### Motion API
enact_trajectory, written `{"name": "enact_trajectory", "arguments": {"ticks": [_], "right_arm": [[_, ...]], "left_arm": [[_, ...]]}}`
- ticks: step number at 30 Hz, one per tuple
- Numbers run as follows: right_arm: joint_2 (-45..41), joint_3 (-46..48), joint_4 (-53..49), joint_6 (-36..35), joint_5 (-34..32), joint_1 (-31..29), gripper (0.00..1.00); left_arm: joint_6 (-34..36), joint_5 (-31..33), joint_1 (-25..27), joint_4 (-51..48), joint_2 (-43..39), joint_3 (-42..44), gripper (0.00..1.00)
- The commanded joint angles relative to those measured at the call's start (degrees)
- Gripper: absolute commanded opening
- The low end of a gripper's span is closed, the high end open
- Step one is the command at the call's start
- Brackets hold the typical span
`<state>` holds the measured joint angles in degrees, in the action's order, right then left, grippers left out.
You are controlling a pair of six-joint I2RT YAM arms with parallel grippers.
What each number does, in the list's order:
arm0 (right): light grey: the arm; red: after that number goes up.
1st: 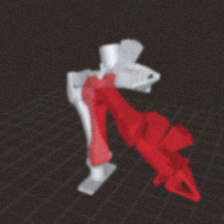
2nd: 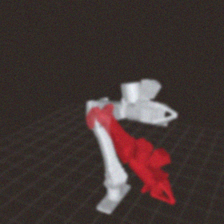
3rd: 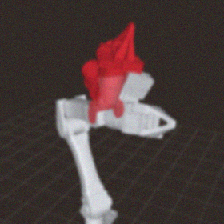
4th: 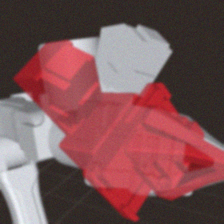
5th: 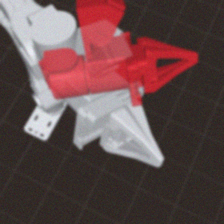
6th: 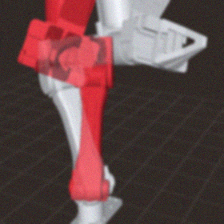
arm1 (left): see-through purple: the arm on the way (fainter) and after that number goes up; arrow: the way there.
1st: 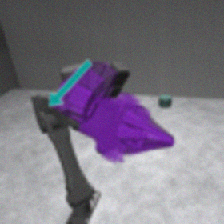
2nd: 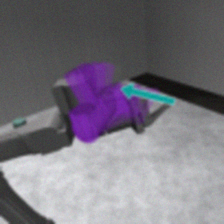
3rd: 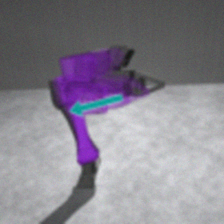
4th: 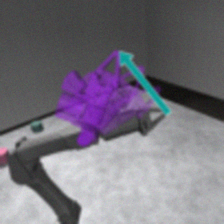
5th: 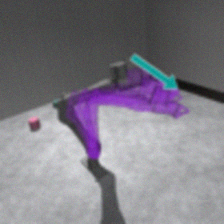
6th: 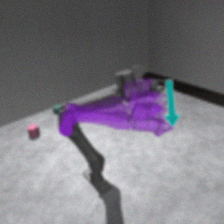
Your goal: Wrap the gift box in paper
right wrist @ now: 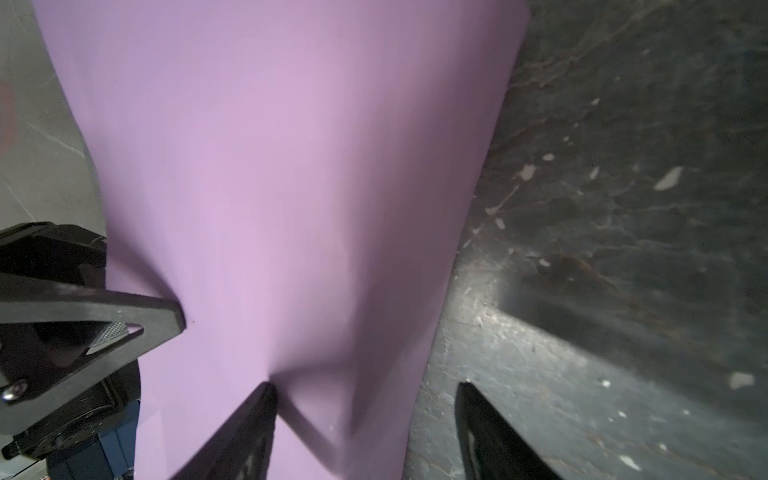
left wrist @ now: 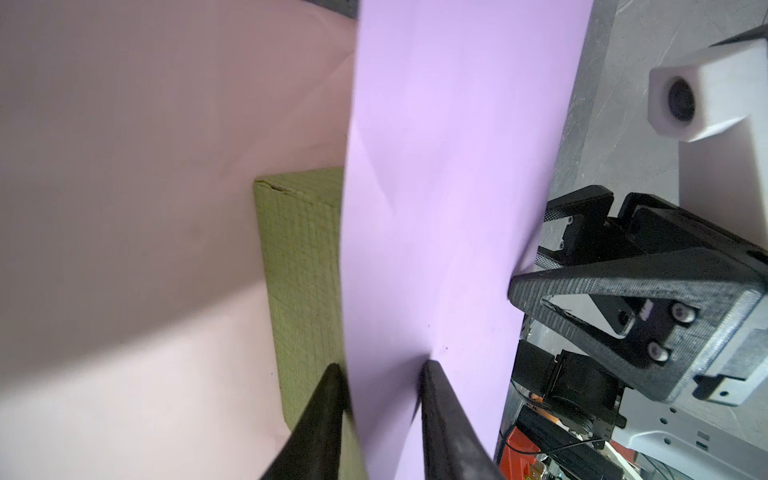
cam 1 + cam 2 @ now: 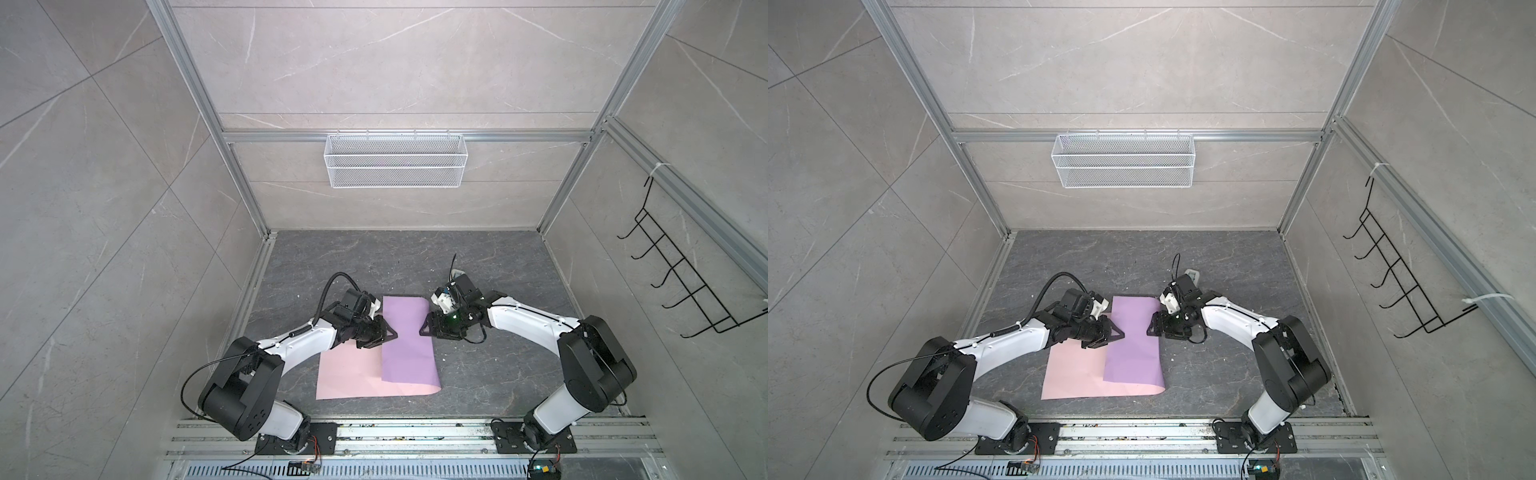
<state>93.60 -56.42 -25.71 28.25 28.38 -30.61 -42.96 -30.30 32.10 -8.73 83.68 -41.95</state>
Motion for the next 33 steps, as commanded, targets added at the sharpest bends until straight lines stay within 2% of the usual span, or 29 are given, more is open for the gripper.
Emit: {"name": "enact_trajectory", "arguments": {"ticks": [1,5,8,10,14,19,25,30,33], "right_arm": [[1.91,-1.01,-0.62,-0.87,0.01,-0.20,0.72],[2.51,-0.97,-1.93,-1.52,-1.34,-0.17,0.73],[3.11,-0.43,-3.13,-2.24,-2.71,-0.22,0.73],[3.43,-0.12,-3.89,-2.76,-3.56,-0.15,0.72],[3.24,0.76,-4.86,-3.42,-4.93,-0.20,0.72],[3.45,1.46,-5.09,-3.56,-5.31,-0.15,0.71],[3.60,1.49,-5.19,-3.74,-5.70,-0.22,0.71],[3.58,1.40,-5.24,-3.73,-5.75,-0.24,0.71],[3.60,1.31,-5.09,-3.75,-5.88,-0.30,0.71]], "left_arm": [[-0.11,4.90,0.48,-7.53,2.01,2.49,0.27],[-0.01,4.97,0.51,-7.88,1.69,2.14,0.27],[0.03,5.30,0.49,-8.39,0.99,1.83,0.31],[0.08,5.39,0.47,-8.96,0.32,1.25,0.38],[0.64,7.01,0.36,-11.60,-2.11,-0.57,0.60],[1.85,10.57,-0.83,-16.22,-7.41,-2.41,0.69],[3.86,13.75,-6.66,-23.53,-15.52,-1.22,0.72],[4.44,17.58,-12.25,-32.97,-23.51,1.82,0.84],[0.78,20.45,-13.07,-36.66,-28.21,4.26,0.88]]}}
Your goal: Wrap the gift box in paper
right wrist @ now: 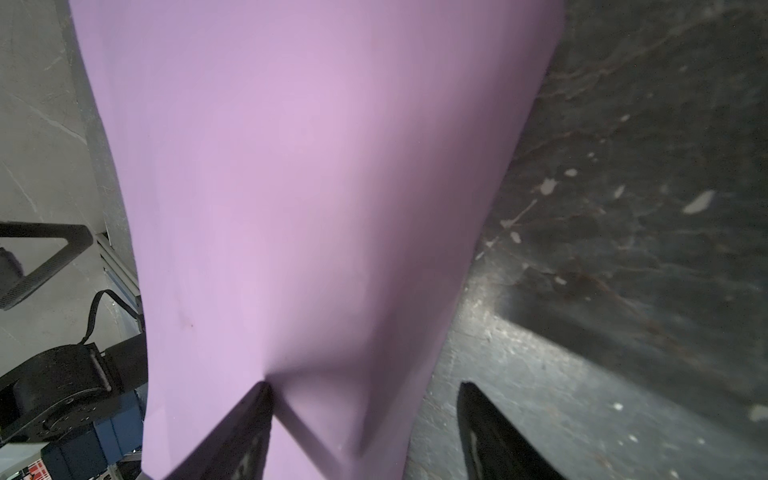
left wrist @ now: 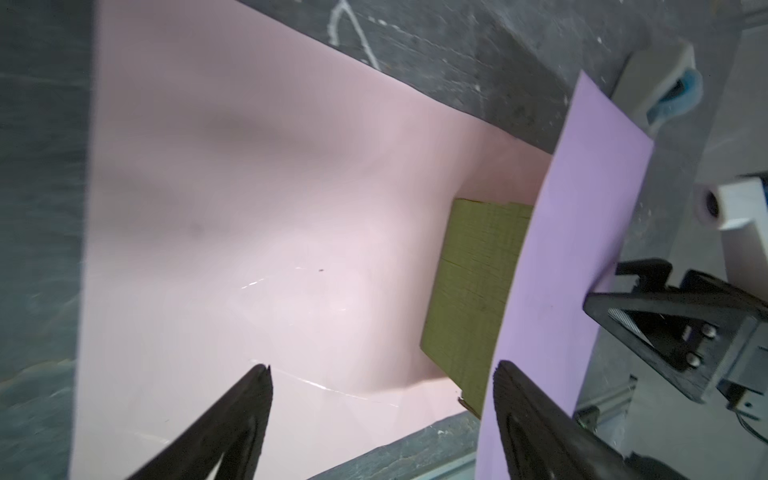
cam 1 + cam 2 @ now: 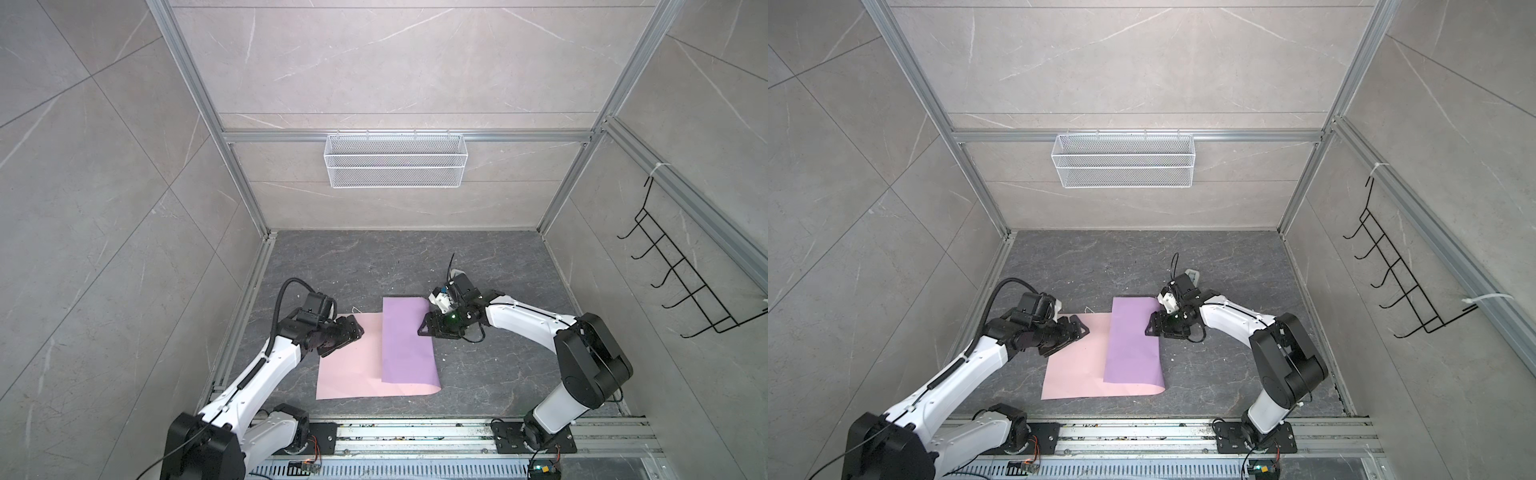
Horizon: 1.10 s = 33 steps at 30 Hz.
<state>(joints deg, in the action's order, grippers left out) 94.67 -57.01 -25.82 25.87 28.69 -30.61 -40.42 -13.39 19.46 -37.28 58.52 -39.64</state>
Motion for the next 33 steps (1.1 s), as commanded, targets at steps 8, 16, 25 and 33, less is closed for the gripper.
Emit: {"name": "enact_trajectory", "arguments": {"ticks": [8,16,25,33], "right_arm": [[2.47,1.64,-4.37,-1.37,-5.92,-0.24,0.70],[2.27,1.64,-3.94,-1.45,-5.92,-0.29,0.70],[2.88,1.40,-3.38,-1.37,-5.75,-0.24,0.70],[2.71,1.29,-3.52,-1.26,-5.84,-0.24,0.69]], "left_arm": [[-13.26,9.43,-0.72,-11.85,-8.86,8.00,0.93],[-16.03,10.53,-0.57,-9.84,-7.52,11.59,0.94],[-13.11,5.51,-0.74,-1.92,-2.12,14.47,0.94],[-7.36,0.95,-1.92,5.63,-0.92,13.29,0.89]]}}
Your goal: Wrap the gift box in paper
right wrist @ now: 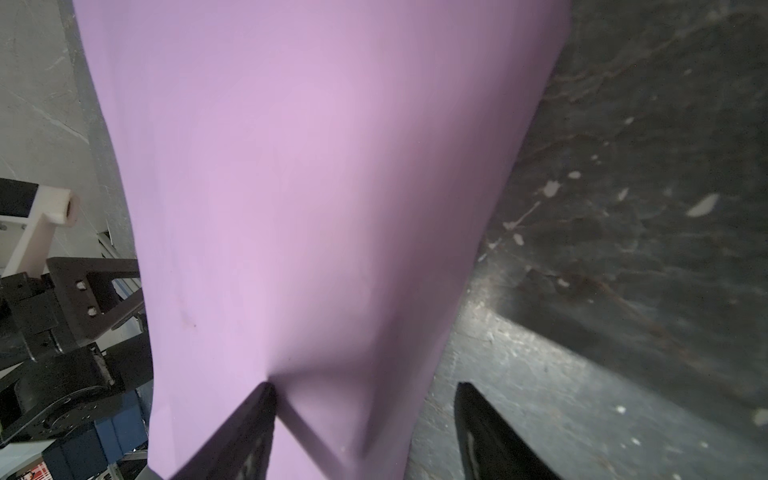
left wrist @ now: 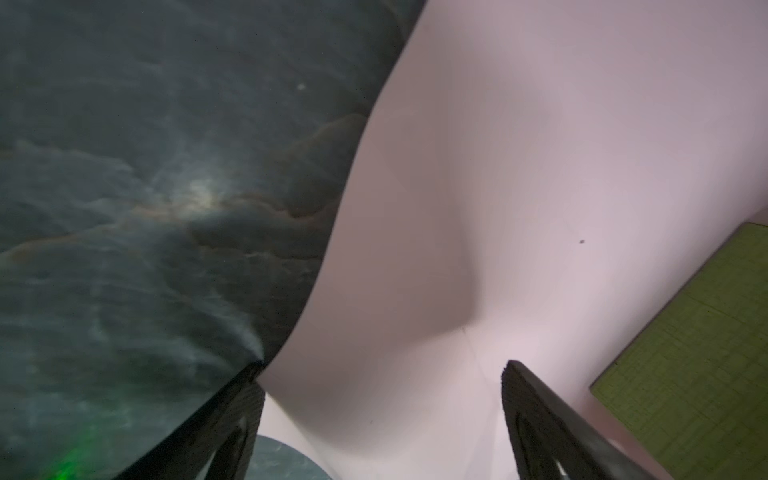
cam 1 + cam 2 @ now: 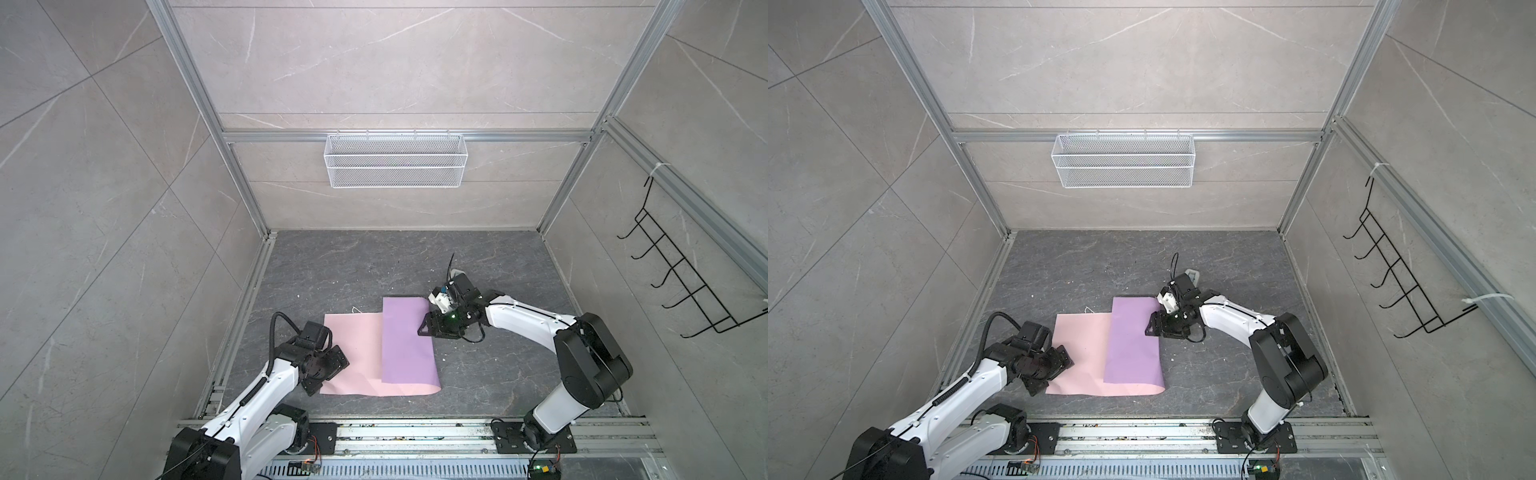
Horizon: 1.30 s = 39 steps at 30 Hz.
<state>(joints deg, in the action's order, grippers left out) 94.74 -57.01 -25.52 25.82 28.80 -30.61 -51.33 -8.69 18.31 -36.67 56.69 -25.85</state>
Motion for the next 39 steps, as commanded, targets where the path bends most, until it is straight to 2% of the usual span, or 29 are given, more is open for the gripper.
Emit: {"name": "enact_trajectory", "arguments": {"ticks": [1,6,11,18,24,39], "right_arm": [[2.64,1.29,-3.86,-1.26,-5.99,-0.26,0.69],[2.55,1.39,-3.91,-1.24,-6.08,-0.24,0.69],[2.64,1.25,-3.75,-1.13,-6.03,-0.24,0.68],[2.64,0.94,-3.75,-1.18,-6.02,-0.24,0.68],[2.82,0.98,-3.72,-1.18,-6.12,-0.24,0.67],[3.17,1.38,-3.13,-0.86,-5.73,-0.24,0.66]], "left_arm": [[4.37,-4.43,-0.98,5.57,1.04,-0.93,0.89],[8.53,-5.59,-2.62,6.33,1.17,-3.61,0.87],[12.23,-10.38,-5.52,7.56,2.23,-6.12,0.81],[15.93,-14.70,-7.58,5.05,7.18,-10.27,0.75],[16.66,-18.71,-9.17,3.91,11.08,-11.80,0.77],[18.36,-27.59,-18.99,5.14,16.39,-13.38,0.86]]}}
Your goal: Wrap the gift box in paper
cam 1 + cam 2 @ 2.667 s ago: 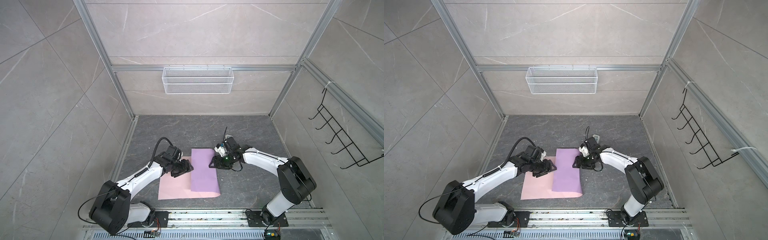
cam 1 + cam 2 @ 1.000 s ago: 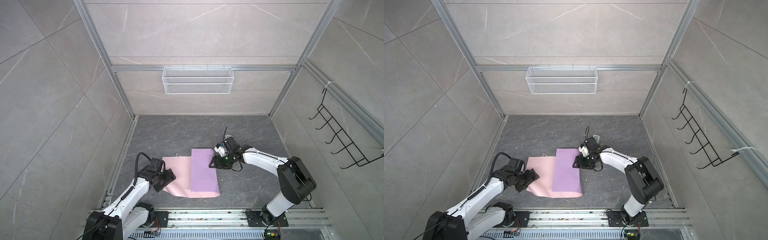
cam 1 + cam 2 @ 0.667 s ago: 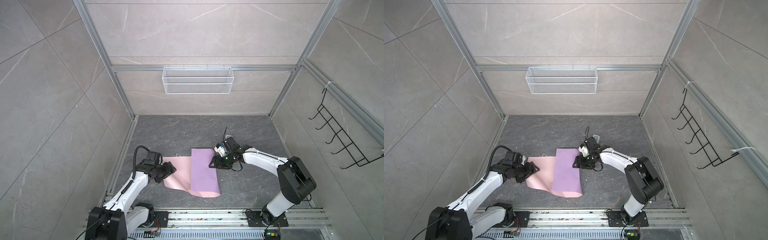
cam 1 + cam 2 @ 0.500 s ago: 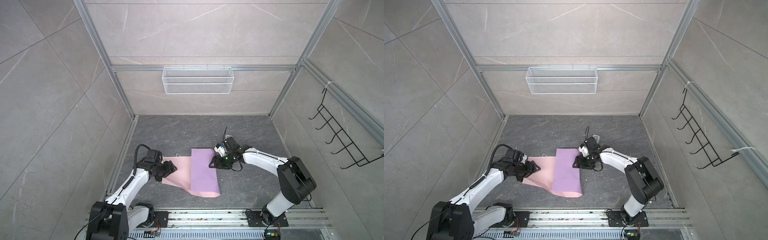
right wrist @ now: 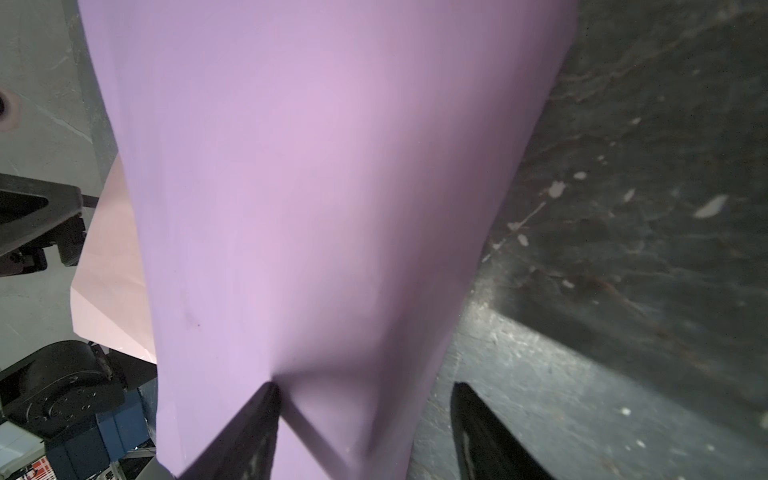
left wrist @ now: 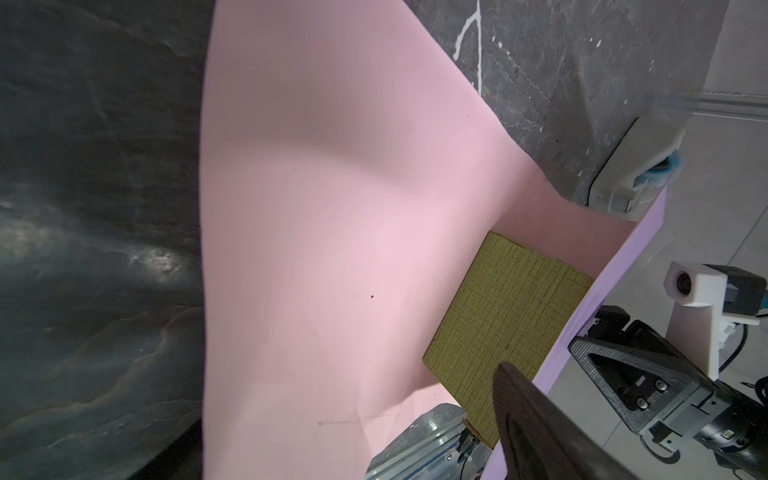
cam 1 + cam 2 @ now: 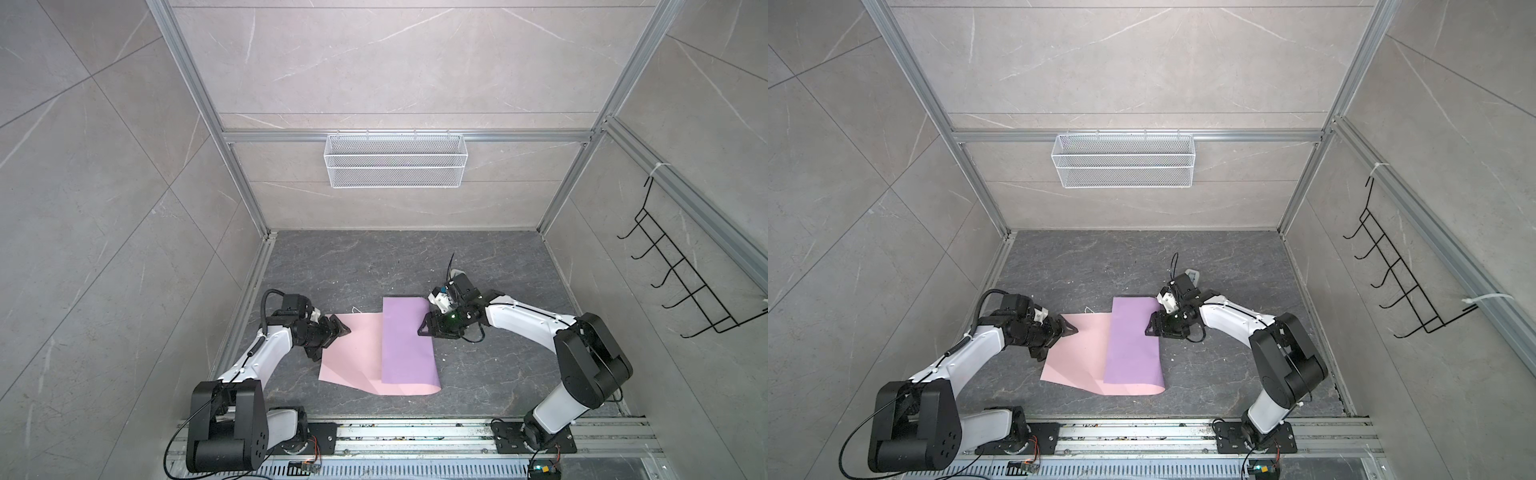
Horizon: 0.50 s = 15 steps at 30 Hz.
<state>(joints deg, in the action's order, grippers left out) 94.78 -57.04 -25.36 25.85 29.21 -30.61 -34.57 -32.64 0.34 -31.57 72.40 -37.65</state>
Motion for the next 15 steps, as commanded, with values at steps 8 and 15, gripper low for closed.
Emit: {"name": "enact_trajectory", "arguments": {"ticks": [8,15], "right_arm": [[3.25,0.97,-3.71,-1.39,-5.83,-0.24,0.66],[3.48,0.62,-4.30,-1.87,-5.66,-0.24,0.68]], "left_arm": [[3.23,-5.07,-2.12,1.03,4.34,-3.11,0.82],[5.83,-5.04,-2.27,-0.20,7.76,-6.06,0.67]]}}
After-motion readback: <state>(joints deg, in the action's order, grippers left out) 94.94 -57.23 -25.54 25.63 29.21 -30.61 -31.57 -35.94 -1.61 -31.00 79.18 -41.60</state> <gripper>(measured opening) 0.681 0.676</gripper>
